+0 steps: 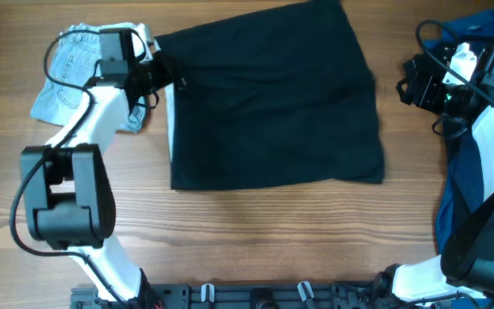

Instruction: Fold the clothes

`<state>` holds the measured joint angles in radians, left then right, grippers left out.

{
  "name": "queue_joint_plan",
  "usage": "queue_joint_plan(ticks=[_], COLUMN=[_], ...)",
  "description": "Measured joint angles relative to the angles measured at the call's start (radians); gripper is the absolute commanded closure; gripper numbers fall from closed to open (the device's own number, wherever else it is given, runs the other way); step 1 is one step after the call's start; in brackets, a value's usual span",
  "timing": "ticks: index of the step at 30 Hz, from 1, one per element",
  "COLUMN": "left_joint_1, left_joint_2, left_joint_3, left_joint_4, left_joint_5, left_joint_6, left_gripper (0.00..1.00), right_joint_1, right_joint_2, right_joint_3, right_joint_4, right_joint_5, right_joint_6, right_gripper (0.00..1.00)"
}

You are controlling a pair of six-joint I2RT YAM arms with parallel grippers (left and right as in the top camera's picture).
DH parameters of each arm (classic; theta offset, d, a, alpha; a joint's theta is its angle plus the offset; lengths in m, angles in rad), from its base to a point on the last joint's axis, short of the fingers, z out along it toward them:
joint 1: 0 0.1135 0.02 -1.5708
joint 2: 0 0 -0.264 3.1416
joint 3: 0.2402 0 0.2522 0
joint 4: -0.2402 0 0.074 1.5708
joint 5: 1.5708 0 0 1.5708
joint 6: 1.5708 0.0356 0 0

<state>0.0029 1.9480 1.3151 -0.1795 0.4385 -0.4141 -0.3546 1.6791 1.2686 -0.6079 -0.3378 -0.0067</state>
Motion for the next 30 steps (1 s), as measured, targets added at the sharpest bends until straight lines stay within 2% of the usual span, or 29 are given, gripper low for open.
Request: queue_joint_plan(ticks=[4, 8, 11, 14, 15, 16, 17, 18, 19, 22, 24, 25, 26, 27, 28, 29, 30], left_joint_1=[-0.019, -0.035, -0.035, -0.035, -0.035, -0.034, -0.034, -0.034, -0.034, -0.045, -0.089, -0.105, -0.12, -0.136, -0.15, -0.158, -0.16], left_joint_2=[0.044, 0.103, 0.103, 0.103, 0.102, 0.098, 0.084, 0.06, 0.034, -0.093, -0.135, -0.13, -0.124, -0.111, -0.088, -0.067, -0.048], left_joint_3=[0.001, 0.001, 0.001, 0.001, 0.001, 0.001, 0.001, 0.001, 0.001, 0.002, 0.011, 0.011, 0.011, 0.011, 0.011, 0.011, 0.011], left_joint_4=[-0.042, -0.09, -0.105, -0.101, -0.101, -0.101, -0.102, -0.106, -0.109, -0.151, -0.193, -0.211, -0.239, -0.266, -0.292, -0.316, -0.338], left_joint_5=[-0.117, -0.288, -0.337, -0.358, -0.364, -0.37, -0.375, -0.377, -0.378, -0.323, -0.233, -0.216, -0.201, -0.188, -0.177, -0.174, -0.171], left_joint_6=[0.016, 0.019, 0.02, 0.023, 0.028, 0.031, 0.034, 0.034, 0.03, 0.035, 0.034, 0.034, 0.034, 0.034, 0.035, 0.035, 0.035], left_gripper=[0.96, 0.94, 0.91, 0.46, 0.4, 0.4, 0.52, 0.83, 0.94, 0.96, 0.96, 0.96, 0.96, 0.96, 0.96, 0.96, 0.96], right_joint_1=[0.0, 0.0, 0.0, 0.0, 0.0, 0.0, 0.0, 0.0, 0.0, 0.0, 0.0, 0.0, 0.0, 0.002, 0.011, 0.03, 0.077], right_joint_2=[0.0, 0.0, 0.0, 0.0, 0.0, 0.0, 0.0, 0.0, 0.0, 0.0, 0.0, 0.0, 0.0, 0.0, 0.003, 0.013, 0.046], right_joint_3=[0.0, 0.0, 0.0, 0.0, 0.0, 0.0, 0.0, 0.0, 0.0, 0.0, 0.0, 0.0, 0.0, 0.0, 0.0, 0.0, 0.002], right_joint_4=[0.0, 0.0, 0.0, 0.0, 0.0, 0.0, 0.0, 0.0, -0.001, 0.01, 0.024, 0.027, 0.031, 0.031, 0.027, 0.026, 0.039], right_joint_5=[0.0, -0.002, -0.002, -0.002, -0.002, -0.002, -0.002, -0.002, -0.002, -0.002, -0.004, -0.014, -0.029, -0.055, -0.07, -0.076, -0.085], right_joint_6=[0.0, 0.0, 0.0, 0.0, 0.0, 0.0, 0.0, 0.0, 0.0, 0.0, 0.021, 0.049, 0.073, 0.085, 0.085, 0.077, 0.064], right_gripper=[0.01, 0.01, 0.0, 0.01, 0.01, 0.0, 0.0, 0.0, 0.01, 0.0, 0.01, 0.07, 0.23, 0.54, 0.79, 0.9, 0.96])
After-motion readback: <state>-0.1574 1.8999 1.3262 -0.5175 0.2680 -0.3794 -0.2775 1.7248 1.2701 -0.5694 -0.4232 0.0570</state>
